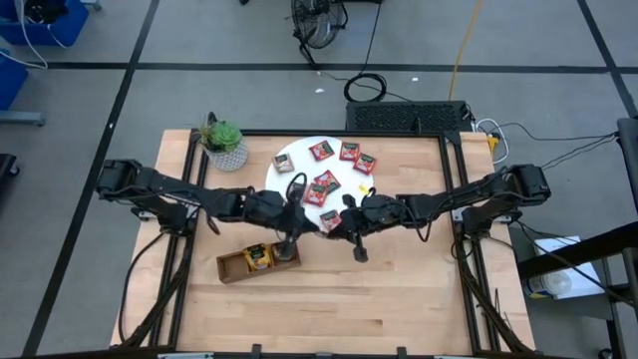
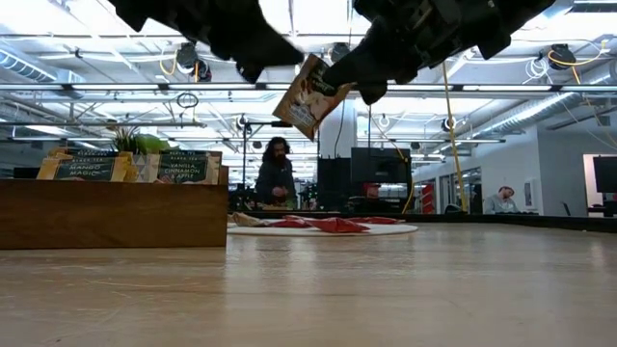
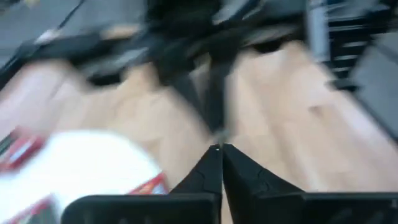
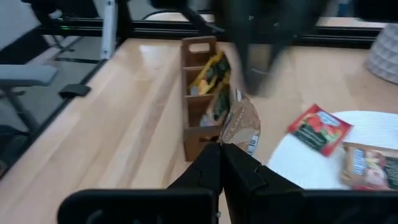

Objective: Pick & Place Tea
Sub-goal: Put the brown tea bag into the right section of the wooden organizer

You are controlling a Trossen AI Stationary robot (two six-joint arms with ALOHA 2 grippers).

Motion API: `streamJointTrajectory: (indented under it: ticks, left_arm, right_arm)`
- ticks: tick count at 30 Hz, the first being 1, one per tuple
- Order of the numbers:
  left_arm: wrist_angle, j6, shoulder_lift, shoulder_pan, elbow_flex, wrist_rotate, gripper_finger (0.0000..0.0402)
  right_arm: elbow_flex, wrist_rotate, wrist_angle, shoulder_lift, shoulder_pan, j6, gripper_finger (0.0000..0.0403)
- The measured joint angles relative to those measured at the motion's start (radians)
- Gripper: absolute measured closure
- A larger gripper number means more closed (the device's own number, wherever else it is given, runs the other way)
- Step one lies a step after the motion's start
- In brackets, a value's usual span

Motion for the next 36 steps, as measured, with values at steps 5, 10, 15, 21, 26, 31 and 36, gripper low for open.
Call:
streamJointTrajectory:
  ticks: [5, 10, 15, 21, 26, 31, 36]
  left_arm:
    - [-0.040, -0.052, 0.000, 0.042, 0.000, -0.036, 0.0328]
    - [-0.022, -0.056, 0.000, 0.052, 0.000, 0.096, 0.0255]
    - [-0.015, -0.051, 0.000, 0.053, 0.000, 0.105, 0.0199]
    - [0.017, -0.054, 0.044, 0.051, 0.000, 0.153, 0.0175]
    - [0.087, -0.043, 0.077, 0.052, 0.000, 0.166, 0.0190]
    - [0.093, -0.043, 0.078, 0.067, 0.000, 0.169, 0.0225]
    - [0.116, -0.046, 0.096, 0.081, 0.000, 0.207, 0.0299]
  right_arm:
    - [0.000, -0.012, 0.009, 0.000, 0.002, 0.003, 0.0402]
    - [0.000, -0.012, 0.001, 0.000, 0.002, 0.002, 0.0402]
    - [0.000, -0.012, -0.001, 0.000, 0.002, 0.000, 0.0402]
    - [0.000, -0.012, 0.008, 0.000, 0.002, -0.005, 0.0403]
    - [0.000, -0.012, 0.007, 0.000, 0.002, -0.005, 0.0403]
    - [0.000, -0.012, 0.004, 0.000, 0.002, -0.005, 0.0403]
    - [0.000, -0.011, 0.004, 0.000, 0.002, -0.005, 0.0403]
